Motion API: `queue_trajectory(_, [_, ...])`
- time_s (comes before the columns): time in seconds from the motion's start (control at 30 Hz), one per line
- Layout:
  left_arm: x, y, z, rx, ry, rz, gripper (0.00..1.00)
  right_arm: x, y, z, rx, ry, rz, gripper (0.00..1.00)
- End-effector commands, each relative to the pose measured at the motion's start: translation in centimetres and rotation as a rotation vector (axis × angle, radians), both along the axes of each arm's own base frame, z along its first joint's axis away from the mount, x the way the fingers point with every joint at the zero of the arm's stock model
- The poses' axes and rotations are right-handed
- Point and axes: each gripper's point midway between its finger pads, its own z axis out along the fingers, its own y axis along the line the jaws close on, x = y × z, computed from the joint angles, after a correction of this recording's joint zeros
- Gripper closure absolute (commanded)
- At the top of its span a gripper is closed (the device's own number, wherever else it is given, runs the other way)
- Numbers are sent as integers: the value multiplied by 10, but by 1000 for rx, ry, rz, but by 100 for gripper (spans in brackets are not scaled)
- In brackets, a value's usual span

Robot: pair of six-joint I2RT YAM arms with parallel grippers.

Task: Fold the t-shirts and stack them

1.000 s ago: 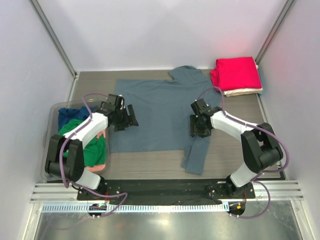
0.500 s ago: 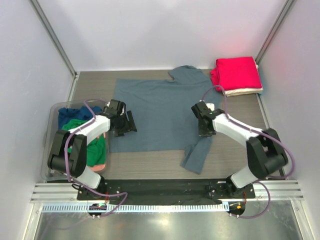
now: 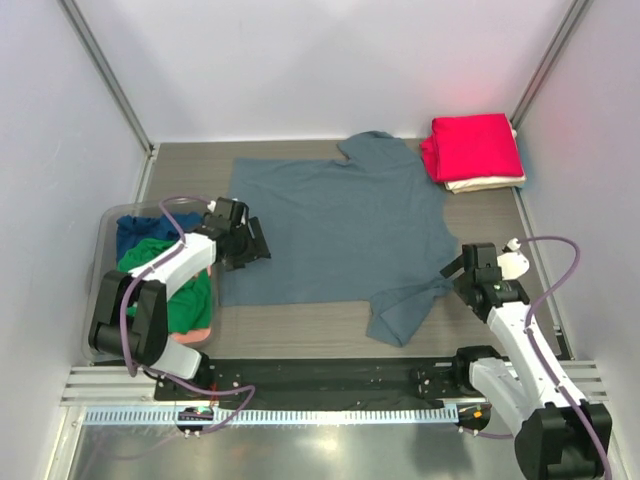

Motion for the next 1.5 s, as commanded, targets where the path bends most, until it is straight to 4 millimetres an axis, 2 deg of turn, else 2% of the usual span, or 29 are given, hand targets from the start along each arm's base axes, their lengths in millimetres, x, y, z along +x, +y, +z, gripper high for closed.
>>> queue_trajectory(0.0, [3, 4, 17, -1, -54, 23, 26, 11, -3, 12, 47, -93, -80, 0])
queue_trajectory(0.07, [-3, 6, 20, -9, -61, 32, 26, 22, 10, 23, 55, -128, 55, 1])
queue_trajectory(0.1, [-5, 6, 21, -15, -64, 37, 26, 28, 24, 30, 106, -164, 117, 2])
queue_trajectory(0.13, [-6, 6, 27, -25, -83, 42, 27, 29, 29, 33, 121, -172, 142, 5])
queue_trajectory(0.2, [-16, 7, 24, -29, -78, 49, 27, 30, 46, 35, 149, -180, 223, 12])
queue_trajectory(0.27, [-24, 8, 29, -40, -101, 54, 28, 25, 73, 32, 179, -164, 333, 15])
queue_trajectory(0.33, [-34, 12, 23, -20, -102, 69, 28, 18, 92, 23, 174, -135, 393, 20])
queue_trajectory(0.37, [-38, 12, 28, -25, -119, 71, 28, 11, 112, 20, 192, -120, 455, 21])
queue_trajectory(0.47, [-50, 13, 22, -21, -107, 71, 29, 2, 136, 3, 195, -76, 519, 29])
queue_trajectory(0.5, [-52, 13, 24, -22, -116, 68, 29, -2, 150, 2, 211, -77, 554, 32])
queue_trajectory(0.57, [-59, 16, 18, -14, -108, 69, 29, -6, 157, -10, 207, -44, 570, 37])
queue_trajectory(0.73, [-67, 20, 13, -7, -107, 76, 29, -11, 176, -23, 209, -7, 613, 49])
queue_trajectory(0.8, [-69, 20, 11, -4, -103, 71, 29, -15, 179, -31, 202, 24, 620, 49])
queue_trajectory(0.97, [-70, 21, 8, -1, -106, 72, 29, -21, 190, -35, 198, 35, 634, 50])
queue_trajectory(1.27, [-72, 22, 3, -3, -111, 66, 28, -29, 179, -56, 139, 98, 621, 58])
queue_trajectory(1.47, [-74, 24, 0, 4, -114, 66, 28, -32, 174, -60, 129, 102, 604, 56])
